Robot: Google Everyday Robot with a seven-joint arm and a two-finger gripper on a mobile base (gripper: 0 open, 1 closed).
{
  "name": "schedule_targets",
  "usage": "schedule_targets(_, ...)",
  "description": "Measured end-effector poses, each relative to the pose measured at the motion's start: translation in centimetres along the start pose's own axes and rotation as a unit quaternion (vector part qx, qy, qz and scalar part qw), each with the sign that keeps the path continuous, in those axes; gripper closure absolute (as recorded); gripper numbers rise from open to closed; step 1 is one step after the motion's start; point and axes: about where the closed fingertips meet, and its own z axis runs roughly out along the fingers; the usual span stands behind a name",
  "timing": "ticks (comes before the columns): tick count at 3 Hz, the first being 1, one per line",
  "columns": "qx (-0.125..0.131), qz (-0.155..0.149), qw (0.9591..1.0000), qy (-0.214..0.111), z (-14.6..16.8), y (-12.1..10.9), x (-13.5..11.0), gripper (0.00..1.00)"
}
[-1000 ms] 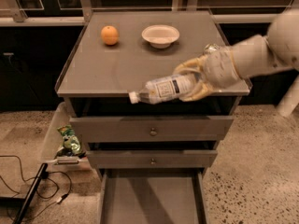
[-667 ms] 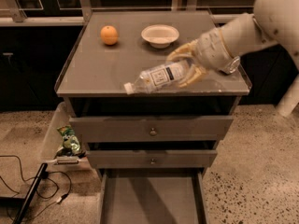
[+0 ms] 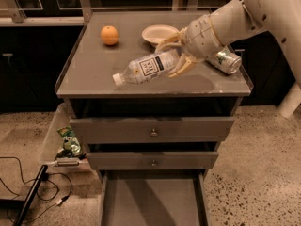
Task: Pick blue plastic bottle from bottom drawer and place on counter
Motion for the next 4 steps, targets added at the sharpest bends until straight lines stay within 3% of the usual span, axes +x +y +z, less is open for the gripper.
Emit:
schedule_targets(1,0.014,0.002,0.9999,-0.008,0.1,-1.1,0.0,1.00)
schedule_targets(2,0.049,0.040,0.9980,-0.007,0.4,-4.6,1.9,1.00)
schedule_targets(3,0.107,0.093,0.9899,0.004,0.4,-8.5,3.7,1.00)
schedule_targets(4,0.126,0.139,0.9820,0.022,0.3,-9.6,4.5,1.00)
